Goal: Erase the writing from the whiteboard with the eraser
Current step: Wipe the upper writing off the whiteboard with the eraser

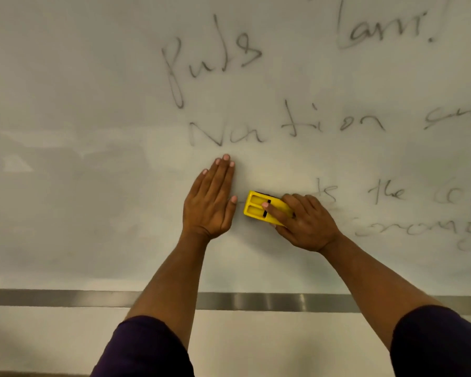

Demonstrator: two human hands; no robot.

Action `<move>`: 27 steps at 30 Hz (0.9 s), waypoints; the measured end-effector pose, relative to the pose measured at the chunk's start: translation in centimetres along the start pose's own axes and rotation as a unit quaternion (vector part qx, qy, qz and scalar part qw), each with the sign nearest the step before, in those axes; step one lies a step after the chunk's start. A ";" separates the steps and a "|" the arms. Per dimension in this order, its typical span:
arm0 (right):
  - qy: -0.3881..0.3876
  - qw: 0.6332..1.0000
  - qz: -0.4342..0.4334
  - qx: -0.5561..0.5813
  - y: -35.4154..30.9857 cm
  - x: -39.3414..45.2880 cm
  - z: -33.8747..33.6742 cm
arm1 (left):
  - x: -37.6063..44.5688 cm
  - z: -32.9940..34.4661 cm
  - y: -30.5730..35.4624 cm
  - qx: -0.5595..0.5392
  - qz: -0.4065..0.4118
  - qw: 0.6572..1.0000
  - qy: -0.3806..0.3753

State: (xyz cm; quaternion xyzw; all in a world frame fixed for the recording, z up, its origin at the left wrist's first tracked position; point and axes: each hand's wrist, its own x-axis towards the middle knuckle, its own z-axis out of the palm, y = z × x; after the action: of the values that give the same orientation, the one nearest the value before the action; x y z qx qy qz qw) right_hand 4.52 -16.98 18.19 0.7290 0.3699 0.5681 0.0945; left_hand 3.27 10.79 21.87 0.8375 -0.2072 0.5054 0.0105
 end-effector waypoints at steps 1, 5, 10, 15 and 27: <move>0.012 1.000 -0.010 -0.010 0.6 1.2 -0.1 | 0.9 -0.5 -0.6 0.009 -0.010 1.000 0.013; 0.068 0.996 -0.020 -0.048 3.2 6.6 -0.9 | 4.6 -2.6 -2.8 0.042 -0.028 0.997 0.061; 0.135 0.988 -0.009 -0.079 6.2 13.7 -2.1 | 9.3 -5.3 -5.9 0.081 -0.035 0.989 0.115; 0.162 0.982 -0.005 -0.098 8.8 19.5 -3.2 | 13.2 -7.8 -9.0 0.109 -0.040 0.982 0.146; 0.205 0.970 -0.002 -0.130 12.4 32.2 -6.0 | 20.3 -13.2 -14.2 0.079 -0.070 0.972 0.211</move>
State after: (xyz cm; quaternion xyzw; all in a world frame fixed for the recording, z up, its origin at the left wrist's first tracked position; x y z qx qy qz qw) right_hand 7.07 -6.64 51.54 0.5777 0.3060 0.7485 0.1114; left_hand 5.41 19.98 48.37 0.7226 -0.1007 0.6835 0.0228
